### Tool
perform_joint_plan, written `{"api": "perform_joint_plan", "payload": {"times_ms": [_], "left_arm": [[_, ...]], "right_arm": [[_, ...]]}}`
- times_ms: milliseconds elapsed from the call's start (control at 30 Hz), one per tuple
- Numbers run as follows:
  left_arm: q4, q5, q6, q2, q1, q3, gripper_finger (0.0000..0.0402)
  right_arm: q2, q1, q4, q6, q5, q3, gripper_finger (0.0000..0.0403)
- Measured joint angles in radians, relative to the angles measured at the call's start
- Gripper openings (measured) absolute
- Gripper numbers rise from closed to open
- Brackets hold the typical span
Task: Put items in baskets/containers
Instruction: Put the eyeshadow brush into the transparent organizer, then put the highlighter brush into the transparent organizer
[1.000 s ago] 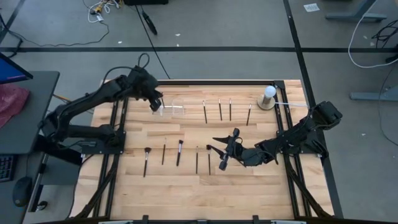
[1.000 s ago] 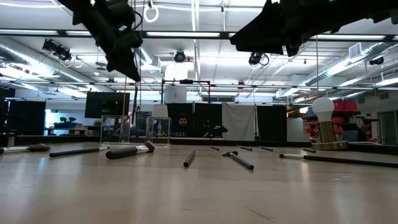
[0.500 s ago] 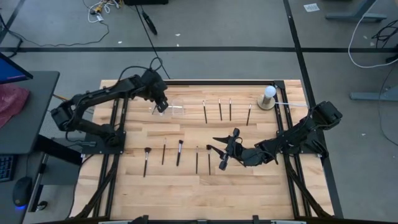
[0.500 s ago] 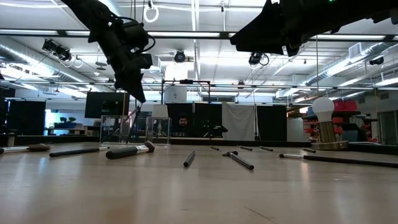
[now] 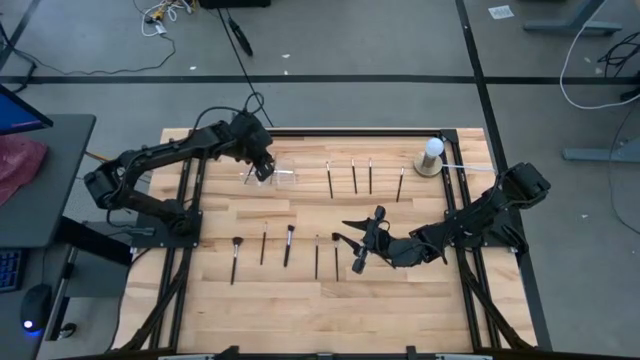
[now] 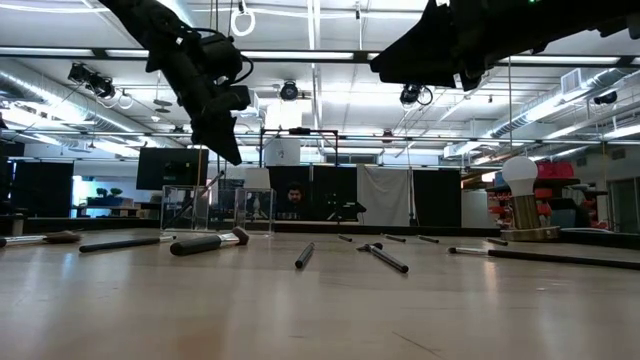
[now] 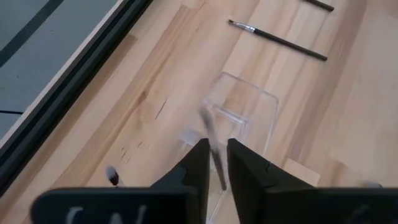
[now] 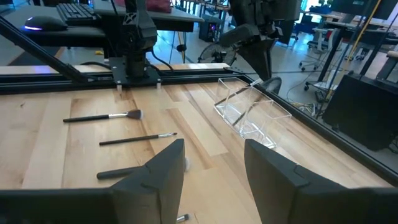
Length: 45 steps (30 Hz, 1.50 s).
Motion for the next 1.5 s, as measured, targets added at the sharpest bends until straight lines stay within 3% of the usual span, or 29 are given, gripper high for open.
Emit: {"api": "perform_joint_plan", "payload": {"times_ms": [200,467,667,833,1100,1300,1500], "left_arm": [[0.045,-0.027,-0.016,0.0,0.0,0.0,0.0087],[0.047,-0.036,-0.038,-0.067,-0.039,-0.001,0.0084],[-0.015,-0.048,-0.08,-0.172,-0.205,-0.001,0.0063],[0.003,-0.198,-0.171,-0.215,-0.443,-0.046,0.0043],[-0.002,-0.482,-0.477,-0.212,-0.813,-0.157,0.0017],[-0.117,-0.515,-0.824,-0.214,-1.013,-0.179,0.0004],[-0.343,-0.547,-1.257,-0.214,-1.204,-0.179,0.0004]], "right_arm": [[0.0,0.0,0.0,0.0,0.0,0.0,0.0168],[0.0,-0.002,-0.021,0.019,0.0,0.0,0.0168],[0.0,-0.017,-0.079,0.098,0.0,0.0,0.0168],[0.01,-0.029,-0.111,0.148,0.001,0.0,0.0168],[0.1,-0.05,-0.095,0.157,0.001,-0.001,0.0168],[0.175,-0.068,-0.03,0.153,-0.001,-0.001,0.0168],[0.205,-0.081,-0.001,0.126,-0.061,-0.001,0.0168]]}}
